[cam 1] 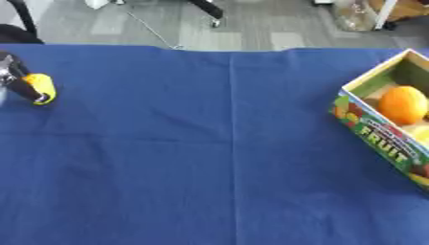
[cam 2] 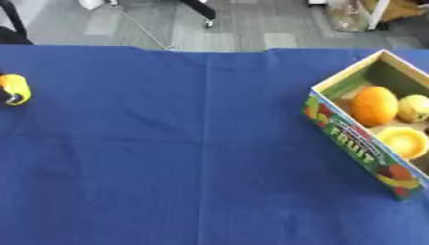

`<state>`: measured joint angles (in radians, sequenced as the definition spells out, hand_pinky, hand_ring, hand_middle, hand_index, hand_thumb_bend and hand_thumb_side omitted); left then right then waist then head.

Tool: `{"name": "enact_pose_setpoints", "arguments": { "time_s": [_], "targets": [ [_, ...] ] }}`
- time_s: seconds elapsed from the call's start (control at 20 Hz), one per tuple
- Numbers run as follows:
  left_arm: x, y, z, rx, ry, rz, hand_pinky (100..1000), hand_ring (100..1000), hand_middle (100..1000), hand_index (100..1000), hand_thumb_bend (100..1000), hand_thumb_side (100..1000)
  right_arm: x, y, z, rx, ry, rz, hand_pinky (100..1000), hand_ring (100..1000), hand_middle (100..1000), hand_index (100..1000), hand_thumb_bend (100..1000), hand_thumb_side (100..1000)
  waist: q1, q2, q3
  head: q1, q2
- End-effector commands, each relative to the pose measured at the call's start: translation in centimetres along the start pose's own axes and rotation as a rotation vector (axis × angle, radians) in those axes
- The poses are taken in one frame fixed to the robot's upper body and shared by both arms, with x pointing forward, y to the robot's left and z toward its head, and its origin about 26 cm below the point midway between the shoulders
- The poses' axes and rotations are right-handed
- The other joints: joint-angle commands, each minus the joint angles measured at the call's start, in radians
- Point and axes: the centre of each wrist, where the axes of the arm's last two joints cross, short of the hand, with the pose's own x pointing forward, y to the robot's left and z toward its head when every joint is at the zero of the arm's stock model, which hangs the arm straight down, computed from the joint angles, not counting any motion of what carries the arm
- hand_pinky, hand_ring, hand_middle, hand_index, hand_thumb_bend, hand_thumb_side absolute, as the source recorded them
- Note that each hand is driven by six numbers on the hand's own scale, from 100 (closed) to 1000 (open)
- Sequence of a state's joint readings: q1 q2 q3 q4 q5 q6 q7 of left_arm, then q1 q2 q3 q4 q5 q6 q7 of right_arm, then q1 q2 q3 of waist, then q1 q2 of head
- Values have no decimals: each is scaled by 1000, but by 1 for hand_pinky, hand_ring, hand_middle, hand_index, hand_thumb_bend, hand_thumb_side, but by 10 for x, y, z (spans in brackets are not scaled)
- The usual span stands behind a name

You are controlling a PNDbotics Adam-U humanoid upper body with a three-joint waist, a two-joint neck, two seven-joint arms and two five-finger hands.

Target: Pick up the objects with one hand, pass them to the other hand, and then place them into the box on the other side of the table.

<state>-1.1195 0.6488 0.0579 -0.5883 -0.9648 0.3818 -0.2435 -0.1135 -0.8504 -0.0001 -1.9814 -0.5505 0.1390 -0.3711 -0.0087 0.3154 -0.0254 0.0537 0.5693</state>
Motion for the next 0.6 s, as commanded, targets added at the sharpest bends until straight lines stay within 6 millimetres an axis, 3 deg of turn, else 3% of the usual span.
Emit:
{"name": "enact_pose_setpoints", "arguments": {
  "time_s": [0.05, 0.35, 0.55, 0.6],
  "targets": [
    [-6, 15, 0, 28, 16, 13, 717, 694, 640, 680, 404, 100, 9, -3, -1, 3, -30, 22, 719, 897, 837, 905, 100, 570, 0, -5, -2, -1, -5],
    [-7, 9, -1, 29, 33, -5, 683, 655, 604, 622, 193, 100, 9, -3, -1, 2, -30, 19, 720, 897, 837, 906, 100, 573, 1, -6, -4, -2, -3],
    [-8, 5, -2, 38, 41, -4, 663, 626, 575, 581, 101, 100, 8, -4, 0, 2, -29, 18, 720, 898, 837, 906, 100, 575, 2, -8, -6, -8, -2],
    [-8, 6, -1, 46, 39, -7, 660, 622, 571, 579, 120, 100, 8, -4, 0, 2, -28, 19, 720, 898, 837, 906, 100, 575, 2, -9, -6, -9, -2]
  ]
}}
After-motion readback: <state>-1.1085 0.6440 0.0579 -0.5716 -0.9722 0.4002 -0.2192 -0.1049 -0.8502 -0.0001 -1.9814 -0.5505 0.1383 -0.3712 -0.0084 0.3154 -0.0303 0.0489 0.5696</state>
